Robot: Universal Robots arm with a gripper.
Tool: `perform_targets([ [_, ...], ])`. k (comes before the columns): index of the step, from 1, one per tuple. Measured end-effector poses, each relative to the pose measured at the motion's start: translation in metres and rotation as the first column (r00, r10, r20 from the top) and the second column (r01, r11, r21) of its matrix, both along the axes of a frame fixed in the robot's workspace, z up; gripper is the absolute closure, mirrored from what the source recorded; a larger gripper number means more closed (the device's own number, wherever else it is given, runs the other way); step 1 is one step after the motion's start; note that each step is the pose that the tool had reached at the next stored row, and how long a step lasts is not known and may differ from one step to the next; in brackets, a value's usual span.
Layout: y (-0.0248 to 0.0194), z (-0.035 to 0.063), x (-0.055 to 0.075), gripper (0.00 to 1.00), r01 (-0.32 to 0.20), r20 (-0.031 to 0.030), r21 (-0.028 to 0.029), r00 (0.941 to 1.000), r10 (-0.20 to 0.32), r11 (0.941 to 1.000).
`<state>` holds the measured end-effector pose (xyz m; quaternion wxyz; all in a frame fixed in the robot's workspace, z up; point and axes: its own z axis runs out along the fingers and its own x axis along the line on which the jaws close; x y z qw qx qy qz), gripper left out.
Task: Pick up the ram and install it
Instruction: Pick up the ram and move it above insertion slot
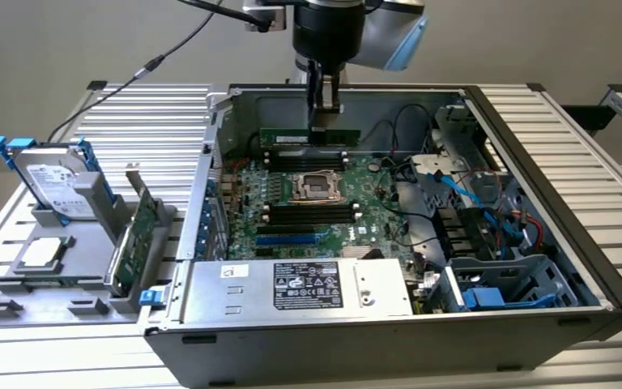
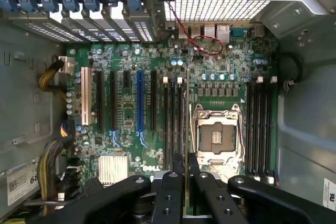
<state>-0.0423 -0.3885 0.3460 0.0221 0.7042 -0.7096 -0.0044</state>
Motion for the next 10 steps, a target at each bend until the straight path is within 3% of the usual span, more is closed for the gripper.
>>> perform_targets([
  [10,0.0000,-0.0182,0.004,0.86,0.000,0.0001,0.0001,1.0000,0.000,1.0000],
])
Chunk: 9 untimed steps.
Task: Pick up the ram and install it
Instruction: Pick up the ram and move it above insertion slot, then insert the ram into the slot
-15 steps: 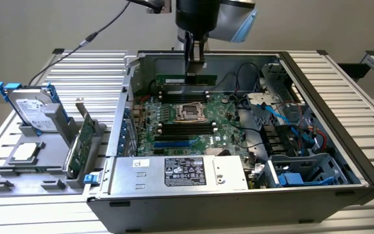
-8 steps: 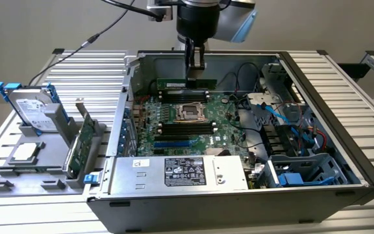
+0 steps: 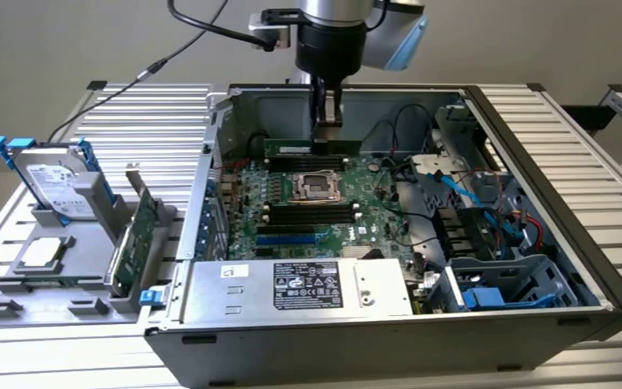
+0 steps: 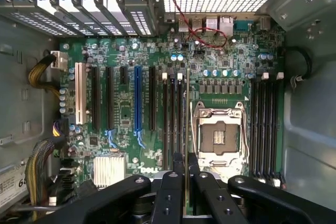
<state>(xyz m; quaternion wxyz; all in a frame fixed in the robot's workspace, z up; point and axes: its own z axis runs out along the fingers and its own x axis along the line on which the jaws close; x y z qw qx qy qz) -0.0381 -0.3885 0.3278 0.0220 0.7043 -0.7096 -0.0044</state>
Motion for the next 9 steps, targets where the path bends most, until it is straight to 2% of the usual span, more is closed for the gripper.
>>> perform_targets([
  [5,0.0004,-0.0087,0.0020,0.86,0.000,0.0001,0.0000,1.0000,0.000,1.0000],
  [9,0.0005,-0.0089,0.0021,0.86,0.000,0.0000,0.0000,1.0000,0.000,1.0000],
])
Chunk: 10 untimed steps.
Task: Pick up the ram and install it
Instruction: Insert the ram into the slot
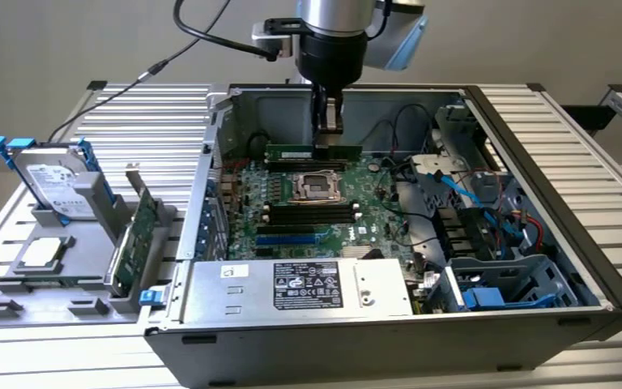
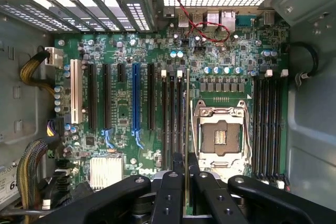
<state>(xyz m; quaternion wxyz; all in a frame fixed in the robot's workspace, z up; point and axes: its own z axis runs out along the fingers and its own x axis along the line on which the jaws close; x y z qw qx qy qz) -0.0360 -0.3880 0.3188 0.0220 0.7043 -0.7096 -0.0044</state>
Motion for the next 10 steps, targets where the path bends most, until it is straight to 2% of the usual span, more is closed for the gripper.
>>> perform_targets([
  [10,0.0000,0.0000,0.0000,0.86,0.000,0.0000,0.0000,1.0000,0.000,1.0000],
])
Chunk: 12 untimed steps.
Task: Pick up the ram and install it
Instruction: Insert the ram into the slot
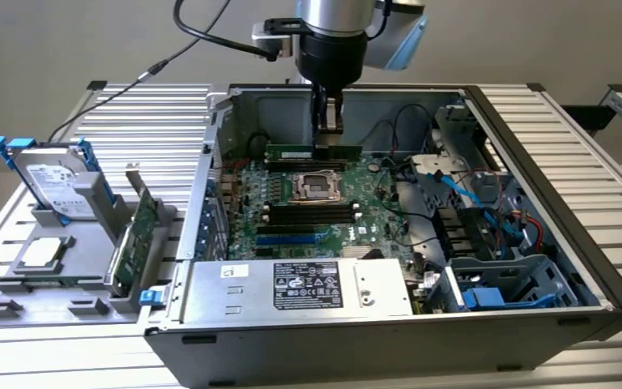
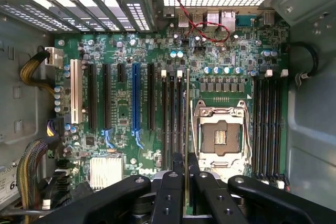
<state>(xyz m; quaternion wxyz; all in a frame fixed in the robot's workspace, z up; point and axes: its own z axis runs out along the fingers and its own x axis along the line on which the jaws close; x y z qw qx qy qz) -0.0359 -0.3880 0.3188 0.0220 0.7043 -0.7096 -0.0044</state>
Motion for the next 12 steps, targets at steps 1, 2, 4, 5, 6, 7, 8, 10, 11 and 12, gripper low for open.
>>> perform_targets([
  [1,0.0000,-0.0002,0.000,0.86,0.000,0.0000,-0.0001,1.0000,0.000,1.0000],
  [2,0.0000,-0.0019,0.000,0.86,0.000,0.0003,0.0006,1.0000,0.000,1.0000],
  [4,0.0000,-0.0054,0.000,0.86,0.000,0.0002,0.0008,1.0000,0.000,1.0000],
  [5,0.0000,-0.0072,0.000,0.86,0.000,0.0002,0.0012,1.0000,0.000,1.0000],
  [6,0.0000,-0.0091,0.000,0.86,0.000,0.0002,0.0013,1.0000,0.000,1.0000],
  [7,0.0000,-0.0109,0.000,0.86,0.000,0.0003,0.0014,1.0000,0.000,1.0000],
  [8,0.0000,-0.0127,0.000,0.86,0.000,0.0002,0.0013,1.0000,0.000,1.0000],
  [10,0.0000,-0.0163,0.000,0.86,0.000,0.0002,0.0012,1.0000,0.000,1.0000],
  [11,0.0000,-0.0181,0.000,0.86,0.000,0.0003,0.0014,1.0000,0.000,1.0000],
  [12,0.0000,-0.0199,0.000,0.86,0.000,0.0002,0.0014,1.0000,0.000,1.0000],
])
